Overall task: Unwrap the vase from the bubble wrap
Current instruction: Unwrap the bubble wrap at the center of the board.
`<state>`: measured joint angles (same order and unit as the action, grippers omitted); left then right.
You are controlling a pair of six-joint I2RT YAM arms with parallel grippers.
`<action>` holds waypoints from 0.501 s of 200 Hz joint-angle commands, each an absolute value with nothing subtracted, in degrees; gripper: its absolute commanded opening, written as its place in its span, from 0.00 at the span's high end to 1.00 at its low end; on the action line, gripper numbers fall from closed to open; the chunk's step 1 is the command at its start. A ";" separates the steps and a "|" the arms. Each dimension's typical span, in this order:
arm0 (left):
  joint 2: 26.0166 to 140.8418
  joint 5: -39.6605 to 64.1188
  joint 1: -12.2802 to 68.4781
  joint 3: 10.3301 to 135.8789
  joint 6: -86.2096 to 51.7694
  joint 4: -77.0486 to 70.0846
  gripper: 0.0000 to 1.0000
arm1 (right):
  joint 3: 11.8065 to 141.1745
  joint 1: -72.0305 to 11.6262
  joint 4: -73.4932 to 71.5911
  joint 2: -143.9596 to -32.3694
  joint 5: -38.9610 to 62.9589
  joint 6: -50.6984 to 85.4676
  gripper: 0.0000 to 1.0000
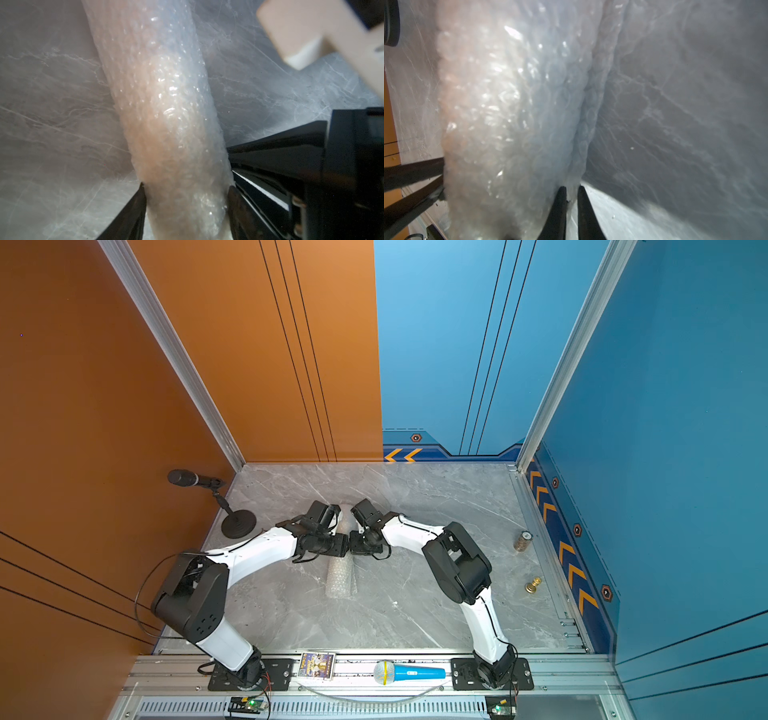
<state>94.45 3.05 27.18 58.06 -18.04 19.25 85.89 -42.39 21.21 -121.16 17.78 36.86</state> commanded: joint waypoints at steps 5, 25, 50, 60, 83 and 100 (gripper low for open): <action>95.38 1.86 25.01 54.96 -18.11 23.18 0.40 | 87.11 -42.67 19.87 -122.07 19.55 36.56 0.99; 95.02 2.29 24.20 54.40 -18.19 23.12 0.40 | 86.88 -42.61 19.90 -121.77 18.87 36.65 1.00; 94.01 2.81 23.09 53.48 -18.19 22.72 0.40 | 85.89 -42.45 20.03 -120.73 17.26 36.58 1.00; 93.72 3.18 22.56 53.12 -18.19 22.59 0.40 | 85.46 -42.33 19.96 -120.42 16.88 36.56 1.00; 93.05 3.96 21.17 52.51 -18.15 22.37 0.40 | 84.78 -41.99 20.18 -119.80 16.70 36.39 1.00; 92.58 4.34 20.19 51.91 -18.17 22.16 0.40 | 84.81 -41.95 20.59 -119.95 16.88 36.07 1.00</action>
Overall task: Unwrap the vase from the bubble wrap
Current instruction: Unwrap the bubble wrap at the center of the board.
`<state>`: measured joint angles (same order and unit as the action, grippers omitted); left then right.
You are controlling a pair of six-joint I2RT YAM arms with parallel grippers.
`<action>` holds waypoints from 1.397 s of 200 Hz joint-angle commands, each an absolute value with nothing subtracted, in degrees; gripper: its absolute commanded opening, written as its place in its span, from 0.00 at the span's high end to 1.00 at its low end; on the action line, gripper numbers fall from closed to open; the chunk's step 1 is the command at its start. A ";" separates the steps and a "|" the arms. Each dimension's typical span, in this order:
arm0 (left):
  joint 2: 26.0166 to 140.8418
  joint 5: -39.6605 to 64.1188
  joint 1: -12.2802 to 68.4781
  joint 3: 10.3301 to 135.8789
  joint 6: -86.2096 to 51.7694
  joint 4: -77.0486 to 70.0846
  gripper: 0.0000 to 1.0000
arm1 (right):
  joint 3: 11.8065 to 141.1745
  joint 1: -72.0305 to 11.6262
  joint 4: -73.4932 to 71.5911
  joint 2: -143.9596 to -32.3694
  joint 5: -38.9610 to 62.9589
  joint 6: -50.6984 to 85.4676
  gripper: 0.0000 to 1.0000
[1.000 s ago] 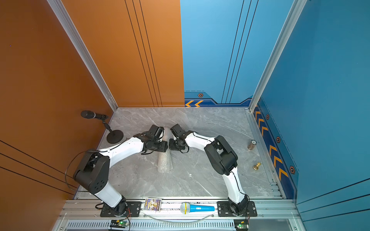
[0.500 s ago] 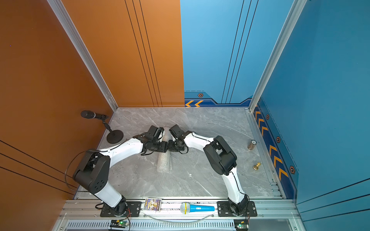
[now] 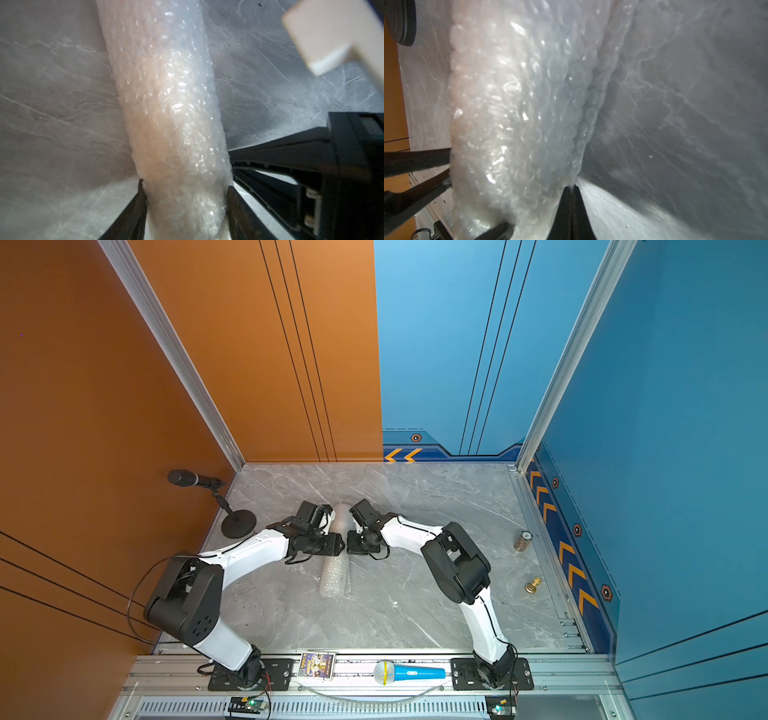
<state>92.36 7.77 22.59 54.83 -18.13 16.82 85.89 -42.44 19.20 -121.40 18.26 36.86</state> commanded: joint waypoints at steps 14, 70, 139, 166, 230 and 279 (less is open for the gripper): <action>92.23 5.16 19.27 51.25 -18.19 21.72 0.40 | 84.95 -41.95 20.66 -120.14 17.12 35.95 1.00; 91.00 7.04 16.18 48.74 -18.40 20.49 0.40 | 84.91 -42.03 21.32 -120.41 17.08 35.68 1.00; 91.12 8.67 15.81 48.51 -18.53 20.21 0.40 | 82.92 -41.85 20.33 -116.43 15.43 35.51 1.00; 90.63 9.76 16.84 48.86 -18.89 20.27 0.40 | 81.28 -41.09 19.63 -114.68 15.17 35.68 1.00; 91.14 8.95 18.28 50.39 -18.98 20.90 0.40 | 76.74 -38.77 14.94 -113.00 20.39 37.65 0.94; 91.74 8.70 17.49 50.01 -18.72 20.97 0.40 | 74.71 -39.81 10.81 -114.06 24.29 39.53 0.75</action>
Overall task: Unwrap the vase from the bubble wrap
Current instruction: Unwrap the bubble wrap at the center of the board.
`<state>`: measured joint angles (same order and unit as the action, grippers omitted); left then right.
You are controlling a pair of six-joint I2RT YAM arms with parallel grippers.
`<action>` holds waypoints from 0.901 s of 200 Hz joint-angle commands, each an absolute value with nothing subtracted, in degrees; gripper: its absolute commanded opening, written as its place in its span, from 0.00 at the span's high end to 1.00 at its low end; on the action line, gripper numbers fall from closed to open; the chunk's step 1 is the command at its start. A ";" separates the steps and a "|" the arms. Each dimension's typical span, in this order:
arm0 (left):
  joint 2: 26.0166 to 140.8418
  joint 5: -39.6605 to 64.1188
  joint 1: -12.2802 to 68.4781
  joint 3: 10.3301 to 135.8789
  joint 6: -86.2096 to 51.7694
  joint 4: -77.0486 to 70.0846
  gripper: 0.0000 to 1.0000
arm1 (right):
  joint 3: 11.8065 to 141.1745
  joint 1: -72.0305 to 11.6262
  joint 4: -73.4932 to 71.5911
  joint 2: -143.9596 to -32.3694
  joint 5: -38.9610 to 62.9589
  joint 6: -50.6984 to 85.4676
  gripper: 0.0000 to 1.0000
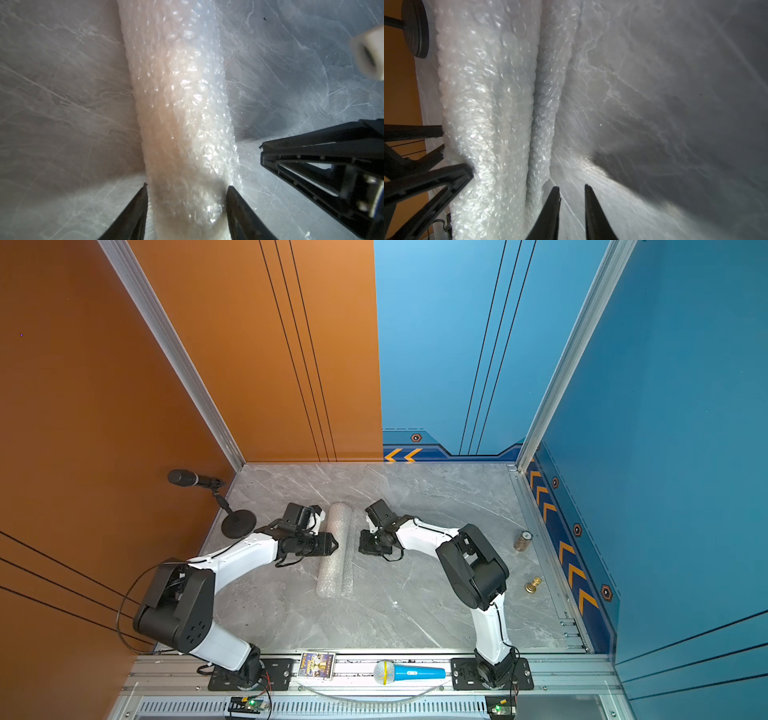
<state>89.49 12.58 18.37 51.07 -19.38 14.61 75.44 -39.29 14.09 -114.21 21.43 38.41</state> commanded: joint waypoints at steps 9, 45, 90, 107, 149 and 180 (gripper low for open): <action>91.70 8.70 17.40 50.01 -18.67 21.01 0.40 | 74.66 -39.81 10.14 -114.17 24.68 39.81 0.75; 91.81 8.59 17.00 49.99 -18.55 21.09 0.40 | 74.99 -42.25 9.27 -114.90 25.66 40.30 0.71; 91.75 9.22 16.24 49.92 -18.41 21.09 0.40 | 75.44 -42.71 9.23 -116.63 25.01 41.39 0.68; 91.71 9.31 16.00 49.87 -18.22 21.09 0.40 | 75.25 -42.71 9.36 -116.55 24.44 41.57 0.67; 92.19 9.67 15.34 49.75 -17.95 21.02 0.40 | 74.18 -42.68 9.25 -115.52 24.32 41.49 0.67; 92.87 9.73 14.88 49.78 -17.76 20.82 0.40 | 72.44 -42.63 9.43 -113.42 23.55 41.30 0.67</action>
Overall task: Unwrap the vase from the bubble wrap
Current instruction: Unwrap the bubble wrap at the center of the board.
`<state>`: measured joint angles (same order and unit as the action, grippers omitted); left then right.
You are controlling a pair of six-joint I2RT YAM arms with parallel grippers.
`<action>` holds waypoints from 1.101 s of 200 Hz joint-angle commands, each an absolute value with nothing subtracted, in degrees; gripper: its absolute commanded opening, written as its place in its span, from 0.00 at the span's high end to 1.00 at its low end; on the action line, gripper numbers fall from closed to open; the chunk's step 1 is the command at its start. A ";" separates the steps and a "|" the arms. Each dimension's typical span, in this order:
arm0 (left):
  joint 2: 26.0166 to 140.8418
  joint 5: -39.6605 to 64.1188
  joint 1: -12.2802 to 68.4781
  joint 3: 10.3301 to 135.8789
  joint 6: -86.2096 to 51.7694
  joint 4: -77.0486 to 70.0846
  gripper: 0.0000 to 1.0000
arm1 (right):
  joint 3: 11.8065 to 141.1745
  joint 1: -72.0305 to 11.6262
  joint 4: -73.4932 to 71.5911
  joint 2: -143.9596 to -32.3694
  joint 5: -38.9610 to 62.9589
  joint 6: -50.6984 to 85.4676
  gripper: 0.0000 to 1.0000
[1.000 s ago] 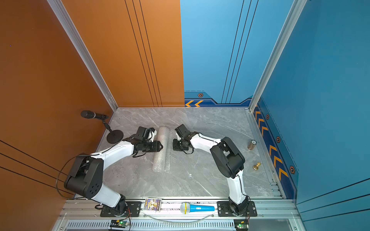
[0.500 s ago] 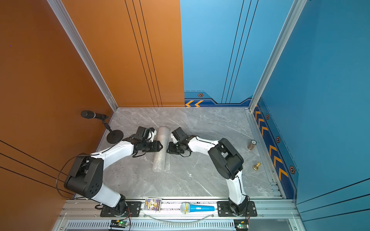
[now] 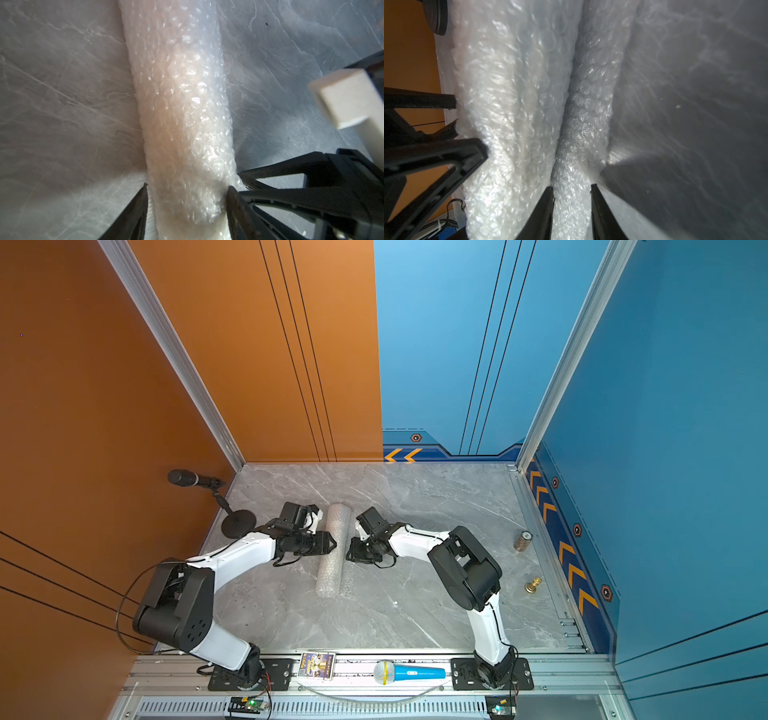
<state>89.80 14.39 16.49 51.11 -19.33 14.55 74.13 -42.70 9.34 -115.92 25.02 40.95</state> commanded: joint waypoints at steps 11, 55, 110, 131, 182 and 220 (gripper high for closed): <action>92.98 9.75 14.81 49.66 -17.75 20.75 0.40 | 71.95 -42.36 10.07 -112.84 22.89 40.94 0.67; 93.38 9.77 14.76 49.57 -17.82 20.30 0.40 | 71.01 -41.84 9.81 -112.83 22.91 41.09 0.65; 93.48 9.94 14.17 49.13 -17.84 20.05 0.40 | 72.06 -41.88 6.75 -114.65 24.96 42.97 0.65; 93.25 10.21 13.76 48.85 -17.82 19.80 0.40 | 73.36 -41.75 6.12 -116.02 25.14 43.37 0.65; 93.03 10.41 13.09 48.45 -17.63 19.78 0.40 | 74.96 -40.61 3.82 -118.22 23.14 45.07 0.64; 93.43 10.79 12.56 48.34 -17.55 19.62 0.40 | 78.62 -40.61 4.20 -121.56 22.76 45.43 0.64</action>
